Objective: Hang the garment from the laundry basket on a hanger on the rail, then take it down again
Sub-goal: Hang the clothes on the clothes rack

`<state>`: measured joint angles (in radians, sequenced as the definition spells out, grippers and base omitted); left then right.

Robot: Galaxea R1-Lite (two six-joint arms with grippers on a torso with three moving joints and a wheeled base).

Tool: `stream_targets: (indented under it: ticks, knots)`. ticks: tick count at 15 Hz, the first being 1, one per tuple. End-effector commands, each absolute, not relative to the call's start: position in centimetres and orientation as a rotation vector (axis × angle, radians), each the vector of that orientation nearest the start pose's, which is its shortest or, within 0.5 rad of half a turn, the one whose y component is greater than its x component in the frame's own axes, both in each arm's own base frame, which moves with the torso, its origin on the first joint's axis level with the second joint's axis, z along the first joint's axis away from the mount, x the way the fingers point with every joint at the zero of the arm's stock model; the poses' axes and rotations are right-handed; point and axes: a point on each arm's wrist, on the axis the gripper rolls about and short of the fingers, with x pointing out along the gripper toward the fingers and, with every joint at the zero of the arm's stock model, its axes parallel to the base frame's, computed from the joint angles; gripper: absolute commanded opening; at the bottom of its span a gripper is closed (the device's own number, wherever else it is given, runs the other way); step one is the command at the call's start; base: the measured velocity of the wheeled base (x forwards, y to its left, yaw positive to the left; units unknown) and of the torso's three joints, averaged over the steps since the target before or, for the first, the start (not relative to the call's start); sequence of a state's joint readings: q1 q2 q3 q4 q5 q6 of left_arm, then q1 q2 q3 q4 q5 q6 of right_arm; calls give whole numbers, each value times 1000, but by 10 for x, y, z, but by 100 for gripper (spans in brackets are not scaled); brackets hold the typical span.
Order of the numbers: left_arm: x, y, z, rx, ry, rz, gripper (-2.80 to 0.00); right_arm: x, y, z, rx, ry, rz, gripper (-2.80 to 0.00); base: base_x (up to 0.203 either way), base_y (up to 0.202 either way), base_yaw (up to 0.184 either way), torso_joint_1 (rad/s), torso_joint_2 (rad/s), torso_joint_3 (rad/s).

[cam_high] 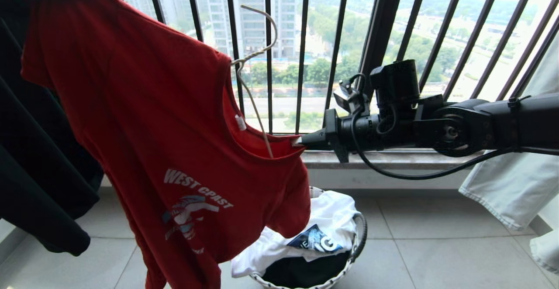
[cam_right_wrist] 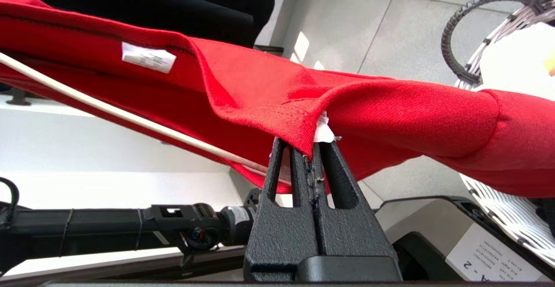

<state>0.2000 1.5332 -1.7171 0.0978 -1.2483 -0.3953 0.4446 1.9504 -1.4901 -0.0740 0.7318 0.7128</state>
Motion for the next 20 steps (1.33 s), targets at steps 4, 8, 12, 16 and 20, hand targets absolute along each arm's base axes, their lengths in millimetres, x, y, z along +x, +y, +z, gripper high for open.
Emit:
stream_targets:
  ticks: [4, 8, 12, 16, 20]
  knots:
    - [254, 10, 381, -311, 163, -1102, -280, 349, 171, 258, 677, 709, 928, -280, 0, 0, 0, 0, 0, 0]
    - [271, -6, 372, -339, 10, -987, -280, 346, 159, 279, 658, 702, 831, -280, 0, 0, 0, 0, 0, 0]
    - [289, -11, 356, -489, -258, -1071, -280, 341, 157, 302, 654, 654, 846, -280, 0, 0, 0, 0, 0, 0]
    - [313, -13, 320, -696, -219, -1144, -280, 349, 161, 325, 648, 593, 843, -280, 0, 0, 0, 0, 0, 0]
    - [318, -27, 301, -731, -150, -1154, -280, 349, 164, 332, 639, 551, 854, -280, 0, 0, 0, 0, 0, 0]
